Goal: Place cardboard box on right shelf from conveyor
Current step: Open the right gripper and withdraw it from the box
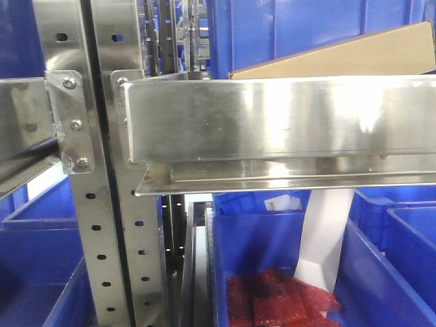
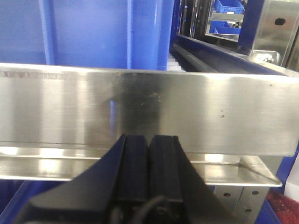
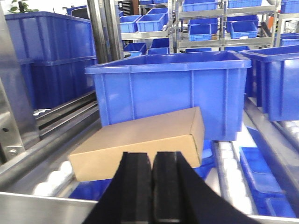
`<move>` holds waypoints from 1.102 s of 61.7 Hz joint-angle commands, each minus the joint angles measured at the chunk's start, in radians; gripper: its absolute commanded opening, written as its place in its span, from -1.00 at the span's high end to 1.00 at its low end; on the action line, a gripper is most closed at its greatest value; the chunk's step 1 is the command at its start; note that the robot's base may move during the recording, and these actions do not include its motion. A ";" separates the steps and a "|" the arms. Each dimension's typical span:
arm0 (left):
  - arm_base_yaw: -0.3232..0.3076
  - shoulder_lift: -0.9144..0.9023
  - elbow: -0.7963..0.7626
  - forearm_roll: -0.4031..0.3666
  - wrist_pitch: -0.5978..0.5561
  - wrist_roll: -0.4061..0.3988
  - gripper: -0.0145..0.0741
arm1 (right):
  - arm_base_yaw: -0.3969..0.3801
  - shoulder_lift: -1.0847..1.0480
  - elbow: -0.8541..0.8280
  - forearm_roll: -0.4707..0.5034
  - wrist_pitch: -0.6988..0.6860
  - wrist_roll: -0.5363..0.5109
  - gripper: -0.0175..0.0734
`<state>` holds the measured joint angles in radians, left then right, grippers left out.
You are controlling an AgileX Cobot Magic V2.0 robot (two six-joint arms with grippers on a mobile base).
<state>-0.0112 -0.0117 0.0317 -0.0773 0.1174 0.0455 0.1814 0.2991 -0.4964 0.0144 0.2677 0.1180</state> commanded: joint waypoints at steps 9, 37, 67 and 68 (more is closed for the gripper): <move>0.001 -0.015 0.010 -0.006 -0.087 0.000 0.94 | -0.185 -0.027 0.028 -0.009 -0.066 -0.050 0.47; 0.001 -0.015 0.010 -0.006 -0.087 0.000 0.94 | -0.271 -0.320 0.454 0.008 -0.268 -0.050 0.47; 0.001 -0.015 0.010 -0.006 -0.087 0.000 0.94 | -0.271 -0.328 0.521 0.009 -0.317 -0.049 0.47; 0.001 -0.015 0.010 -0.006 -0.087 0.000 0.94 | -0.271 -0.328 0.521 0.009 -0.317 -0.049 0.47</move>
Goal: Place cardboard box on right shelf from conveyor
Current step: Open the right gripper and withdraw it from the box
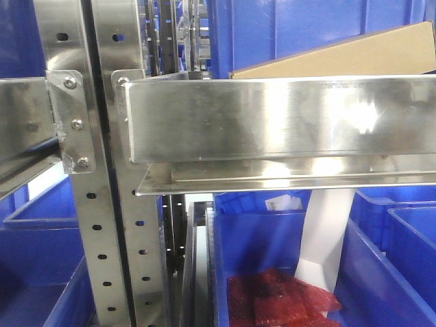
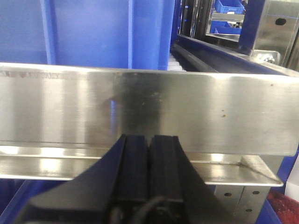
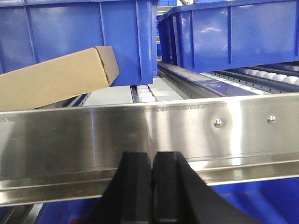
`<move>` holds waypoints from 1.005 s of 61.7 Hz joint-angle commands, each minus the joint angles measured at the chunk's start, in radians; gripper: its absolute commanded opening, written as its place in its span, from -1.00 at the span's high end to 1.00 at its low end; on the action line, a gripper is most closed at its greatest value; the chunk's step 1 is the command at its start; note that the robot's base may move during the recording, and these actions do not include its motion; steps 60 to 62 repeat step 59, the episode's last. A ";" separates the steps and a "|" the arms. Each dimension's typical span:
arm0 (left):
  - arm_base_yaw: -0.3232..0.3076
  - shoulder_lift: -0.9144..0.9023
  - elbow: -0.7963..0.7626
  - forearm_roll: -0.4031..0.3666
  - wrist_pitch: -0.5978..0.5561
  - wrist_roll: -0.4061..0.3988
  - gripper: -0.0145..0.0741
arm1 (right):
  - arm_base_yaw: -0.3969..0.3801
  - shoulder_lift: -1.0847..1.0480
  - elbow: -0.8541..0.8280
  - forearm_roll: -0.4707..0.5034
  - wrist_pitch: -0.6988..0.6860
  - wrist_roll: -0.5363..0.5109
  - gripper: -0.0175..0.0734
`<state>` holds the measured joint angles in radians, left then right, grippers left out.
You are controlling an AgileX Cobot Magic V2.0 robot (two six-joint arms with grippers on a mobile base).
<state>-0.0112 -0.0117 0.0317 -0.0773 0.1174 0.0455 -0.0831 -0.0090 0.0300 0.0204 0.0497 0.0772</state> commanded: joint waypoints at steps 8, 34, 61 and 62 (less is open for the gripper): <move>0.001 -0.015 0.010 -0.006 -0.087 0.000 0.94 | -0.006 -0.020 -0.005 0.003 -0.099 -0.008 0.47; 0.001 -0.015 0.010 -0.006 -0.087 0.000 0.93 | -0.006 -0.020 -0.005 0.003 -0.099 -0.008 0.47; 0.001 -0.015 0.010 -0.006 -0.087 0.000 0.93 | -0.006 -0.020 -0.005 0.003 -0.099 -0.008 0.47; 0.001 -0.015 0.010 -0.006 -0.087 0.000 0.93 | -0.006 -0.020 -0.005 0.003 -0.099 -0.008 0.47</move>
